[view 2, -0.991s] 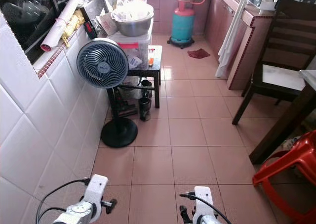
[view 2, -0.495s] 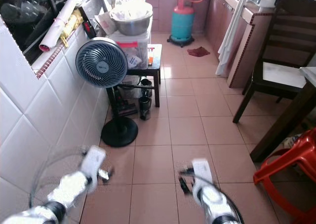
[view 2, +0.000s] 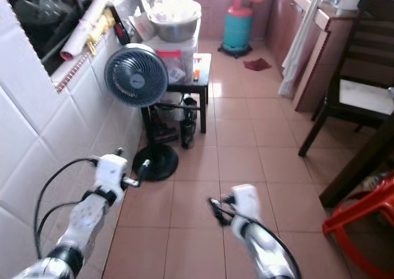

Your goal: Setting the table

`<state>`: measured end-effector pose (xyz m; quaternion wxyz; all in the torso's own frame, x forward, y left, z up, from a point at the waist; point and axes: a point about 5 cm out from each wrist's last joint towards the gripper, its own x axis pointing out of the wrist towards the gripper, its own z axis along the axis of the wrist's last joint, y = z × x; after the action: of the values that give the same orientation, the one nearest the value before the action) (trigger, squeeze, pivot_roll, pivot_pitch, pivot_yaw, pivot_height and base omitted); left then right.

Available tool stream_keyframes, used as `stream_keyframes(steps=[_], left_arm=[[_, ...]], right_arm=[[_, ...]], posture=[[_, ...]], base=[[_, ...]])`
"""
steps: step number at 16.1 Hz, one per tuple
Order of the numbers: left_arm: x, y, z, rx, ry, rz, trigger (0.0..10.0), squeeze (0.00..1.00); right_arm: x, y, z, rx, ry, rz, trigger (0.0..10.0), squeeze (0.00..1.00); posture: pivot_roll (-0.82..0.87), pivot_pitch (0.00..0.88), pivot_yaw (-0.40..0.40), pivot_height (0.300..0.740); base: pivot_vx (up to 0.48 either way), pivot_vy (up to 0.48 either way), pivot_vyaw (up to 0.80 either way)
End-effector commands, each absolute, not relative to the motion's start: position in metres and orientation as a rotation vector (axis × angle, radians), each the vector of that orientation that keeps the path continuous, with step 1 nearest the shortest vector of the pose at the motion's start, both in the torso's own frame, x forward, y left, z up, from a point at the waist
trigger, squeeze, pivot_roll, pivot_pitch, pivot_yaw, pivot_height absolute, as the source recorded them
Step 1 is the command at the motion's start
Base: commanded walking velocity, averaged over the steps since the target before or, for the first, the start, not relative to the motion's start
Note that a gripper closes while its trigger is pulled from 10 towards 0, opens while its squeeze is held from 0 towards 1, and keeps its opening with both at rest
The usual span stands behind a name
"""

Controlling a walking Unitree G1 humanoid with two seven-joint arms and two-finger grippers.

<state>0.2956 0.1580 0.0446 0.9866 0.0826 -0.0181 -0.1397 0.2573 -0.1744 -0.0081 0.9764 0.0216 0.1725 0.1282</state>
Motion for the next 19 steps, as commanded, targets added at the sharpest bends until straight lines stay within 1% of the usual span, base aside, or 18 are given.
stream_keyframes(steps=[1,3,4,5,6,7,8,9,10,11,12,13,14,15,16,17,19], left_arm=[[0.285,0.161,0.042,0.145,-0.065,-0.254,10.0,0.0],[0.268,0.165,0.039,0.11,-0.091,-0.224,10.0,0.0],[0.265,0.164,0.04,0.104,-0.102,-0.216,10.0,0.0],[0.26,0.166,0.046,0.073,-0.109,-0.176,10.0,0.0],[0.257,0.17,0.05,0.088,-0.116,-0.188,10.0,0.0],[0.252,0.173,0.051,0.083,-0.095,-0.202,10.0,0.0],[0.247,0.176,0.048,0.069,-0.052,-0.231,10.0,0.0],[0.245,0.178,0.046,0.072,-0.029,-0.253,10.0,0.0],[0.244,0.178,0.048,0.083,-0.032,-0.258,10.0,0.0],[0.242,0.17,0.055,0.077,-0.012,-0.304,10.0,0.0],[0.24,0.166,0.057,0.054,-0.043,-0.307,10.0,0.0],[0.24,0.166,0.058,0.042,-0.052,-0.301,10.0,0.0],[0.234,0.17,0.059,-0.022,-0.015,-0.263,10.0,0.0],[0.228,0.174,0.057,-0.061,0.033,-0.245,10.0,0.0],[0.222,0.178,0.056,-0.038,0.051,-0.273,10.0,0.0],[0.215,0.181,0.055,-0.057,0.074,-0.282,10.0,0.0],[0.21,0.182,0.057,-0.05,0.069,-0.283,10.0,0.0]], right_arm=[[0.26,-0.189,0.005,0.041,0.277,0.171,10.0,0.0],[0.247,-0.197,0.025,0.057,0.19,0.171,10.0,0.0],[0.245,-0.198,0.028,0.064,0.189,0.159,10.0,0.0],[0.24,-0.195,0.041,0.046,0.163,0.181,10.0,0.0],[0.235,-0.189,0.047,0.009,0.147,0.221,10.0,0.0],[0.231,-0.187,0.054,-0.001,0.152,0.22,10.0,0.0],[0.231,-0.184,0.059,-0.006,0.142,0.22,10.0,0.0],[0.231,-0.178,0.06,0.02,0.144,0.261,10.0,0.0],[0.231,-0.176,0.061,0.027,0.148,0.279,10.0,0.0],[0.234,-0.168,0.069,0.011,0.102,0.298,10.0,0.0],[0.233,-0.167,0.067,0.01,0.11,0.305,10.0,0.0],[0.233,-0.167,0.066,0.017,0.115,0.301,10.0,0.0],[0.229,-0.174,0.069,0.075,0.127,0.212,10.0,0.0],[0.225,-0.179,0.073,0.096,0.119,0.182,10.0,0.0],[0.222,-0.182,0.073,0.073,0.112,0.159,10.0,0.0],[0.219,-0.184,0.071,0.089,0.118,0.129,10.0,0.0],[0.211,-0.182,0.066,0.087,0.135,0.128,10.0,0.0]], posture=[[-0.03,0.0,0.026,0.74],[-0.04,0.0,0.028,0.74],[-0.04,0.0,0.029,0.74],[-0.04,0.0,0.025,0.74],[-0.04,0.0,0.022,0.74],[-0.02,0.0,0.005,0.74],[0.0,0.0,-0.005,0.74],[0.02,0.0,-0.008,0.74],[0.03,0.0,-0.012,0.74],[0.04,0.0,-0.009,0.74],[0.05,0.0,-0.017,0.74],[0.05,0.0,-0.017,0.74],[0.05,0.0,-0.025,0.74],[0.05,0.0,-0.025,0.74],[0.05,0.0,-0.025,0.74],[0.05,0.0,-0.022,0.74],[0.06,0.0,-0.022,0.74]], base=[[0.0,0.0,0.0],[0.0,0.0,0.0],[0.0,0.0,0.0],[0.0,0.0,0.0],[0.0,0.0,0.0],[0.0,0.0,0.0],[0.0,0.0,0.0],[0.0,0.0,0.0],[0.0,0.0,0.0],[0.0,0.0,0.0],[0.0,0.0,0.0],[0.0,0.0,0.0],[0.0,0.0,0.0],[0.0,0.0,0.0],[0.0,0.0,0.0],[0.0,0.0,0.0],[0.0,0.0,0.0]])
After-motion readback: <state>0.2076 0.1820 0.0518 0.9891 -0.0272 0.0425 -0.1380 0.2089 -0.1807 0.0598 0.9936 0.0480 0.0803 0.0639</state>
